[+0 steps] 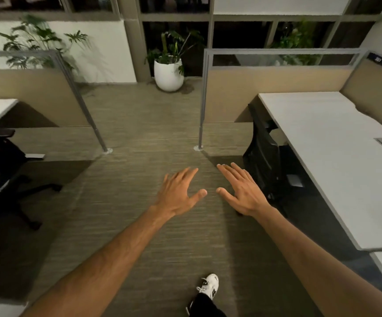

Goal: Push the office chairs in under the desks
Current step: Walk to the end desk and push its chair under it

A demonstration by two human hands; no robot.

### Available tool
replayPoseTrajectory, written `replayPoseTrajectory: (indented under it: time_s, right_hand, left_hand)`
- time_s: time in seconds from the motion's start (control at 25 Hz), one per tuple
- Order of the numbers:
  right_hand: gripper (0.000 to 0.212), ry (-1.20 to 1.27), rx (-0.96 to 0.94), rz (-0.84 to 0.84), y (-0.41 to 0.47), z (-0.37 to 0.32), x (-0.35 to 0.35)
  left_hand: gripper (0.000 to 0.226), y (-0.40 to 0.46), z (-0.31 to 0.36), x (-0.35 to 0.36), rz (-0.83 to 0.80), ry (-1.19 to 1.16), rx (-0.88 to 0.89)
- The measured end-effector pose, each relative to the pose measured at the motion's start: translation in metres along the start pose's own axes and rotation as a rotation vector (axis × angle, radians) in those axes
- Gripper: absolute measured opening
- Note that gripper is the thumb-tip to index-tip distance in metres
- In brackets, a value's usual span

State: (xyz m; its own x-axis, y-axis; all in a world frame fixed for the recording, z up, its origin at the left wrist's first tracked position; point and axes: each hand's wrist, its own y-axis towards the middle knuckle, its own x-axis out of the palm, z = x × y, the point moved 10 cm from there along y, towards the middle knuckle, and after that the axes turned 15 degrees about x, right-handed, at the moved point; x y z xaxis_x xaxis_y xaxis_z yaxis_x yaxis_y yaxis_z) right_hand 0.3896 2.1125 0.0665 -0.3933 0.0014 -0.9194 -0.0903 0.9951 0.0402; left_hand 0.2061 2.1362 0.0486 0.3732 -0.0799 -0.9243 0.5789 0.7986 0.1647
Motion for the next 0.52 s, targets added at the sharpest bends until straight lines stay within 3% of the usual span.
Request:
replayPoseTrajectory:
  time_s: [0.24, 0.52]
  right_hand:
    - [0.085, -0.002, 0.005, -0.018, 0.141, 0.003, -0.001]
    - [0.075, 0.005, -0.004, -0.018, 0.278, 0.012, -0.001]
  left_hand:
    - [0.091, 0.107, -0.068, -0.041, 0.042, 0.062, 0.013]
    - [0.089, 0.210, -0.143, -0.057, 0.029, 0.057, 0.021]
